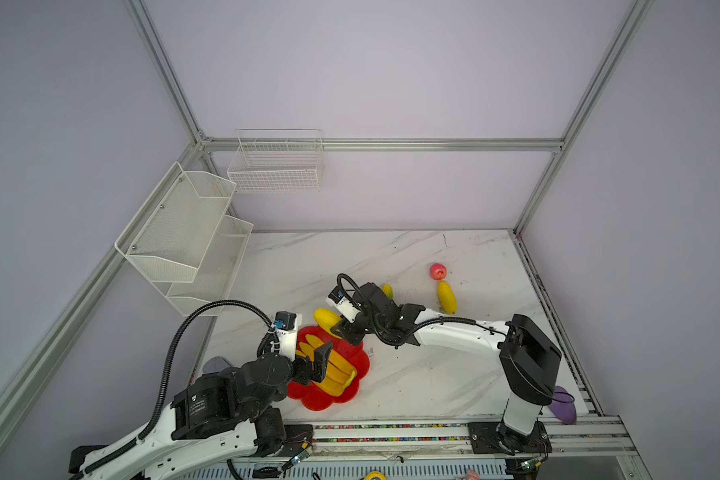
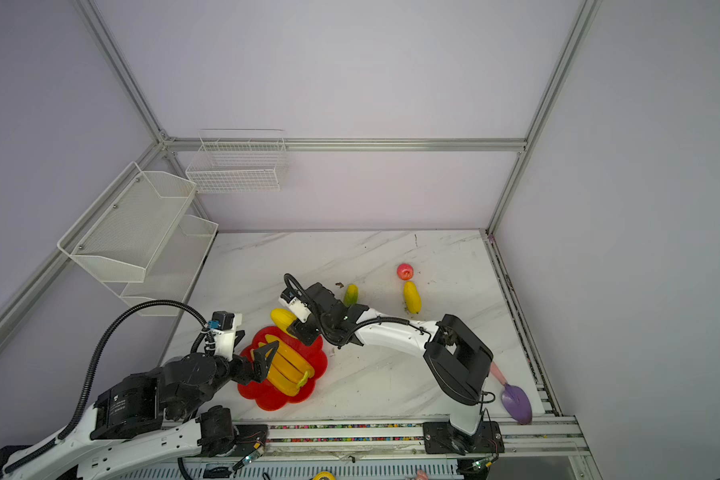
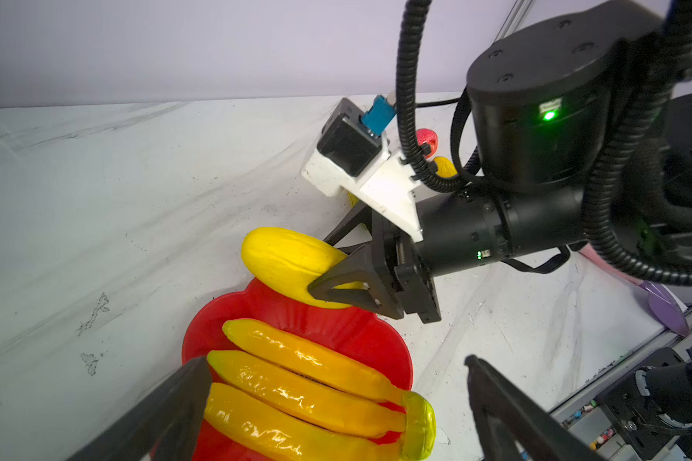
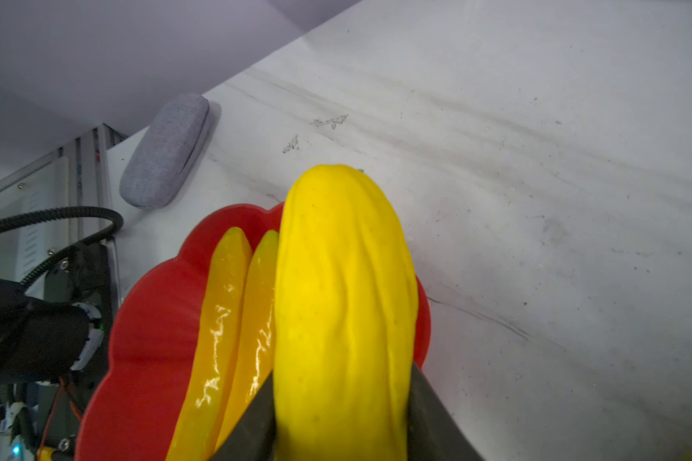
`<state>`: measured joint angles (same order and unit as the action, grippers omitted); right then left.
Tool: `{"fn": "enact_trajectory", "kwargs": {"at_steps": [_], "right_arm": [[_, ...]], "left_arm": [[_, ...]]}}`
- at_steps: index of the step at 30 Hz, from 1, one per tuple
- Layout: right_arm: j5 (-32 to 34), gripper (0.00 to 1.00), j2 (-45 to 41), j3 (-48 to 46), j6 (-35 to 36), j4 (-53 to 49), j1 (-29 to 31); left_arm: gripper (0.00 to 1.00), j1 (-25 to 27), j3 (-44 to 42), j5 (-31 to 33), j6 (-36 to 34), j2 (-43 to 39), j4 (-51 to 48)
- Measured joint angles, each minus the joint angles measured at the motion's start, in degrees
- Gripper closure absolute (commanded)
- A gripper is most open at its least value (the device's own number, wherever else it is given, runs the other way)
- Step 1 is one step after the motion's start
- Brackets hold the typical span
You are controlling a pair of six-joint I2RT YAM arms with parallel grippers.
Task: Place and organize the fake fruits in the fruit bowl
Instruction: 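Carry the yellow mango into the red bowl and release it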
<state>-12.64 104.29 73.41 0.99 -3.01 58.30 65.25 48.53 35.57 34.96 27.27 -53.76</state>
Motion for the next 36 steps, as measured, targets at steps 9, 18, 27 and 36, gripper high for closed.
{"fn": "enact_trajectory", "kwargs": {"at_steps": [9, 18, 27, 36], "right_arm": [[1.1, 0.55, 2.8, -1.2, -0.3, -2.0, 0.3], [1.2, 0.44, 4.0, -1.2, -0.1, -2.7, 0.3], [1.4, 0.3, 4.1, -1.2, 0.3, -3.1, 0.5], [9.1, 0.06, -1.7, -2.8, -7.8, -1.2, -5.9]], "left_arm": [[0.0, 0.0, 0.0, -0.6, 0.6, 1.3, -0.7], [0.0, 0.0, 0.0, -0.6, 0.6, 1.6, -0.7], [0.0, 0.0, 0.0, -0.5, 0.6, 2.1, -0.7], [0.0, 0.0, 0.0, -0.9, 0.2, 2.2, 0.5]]}}
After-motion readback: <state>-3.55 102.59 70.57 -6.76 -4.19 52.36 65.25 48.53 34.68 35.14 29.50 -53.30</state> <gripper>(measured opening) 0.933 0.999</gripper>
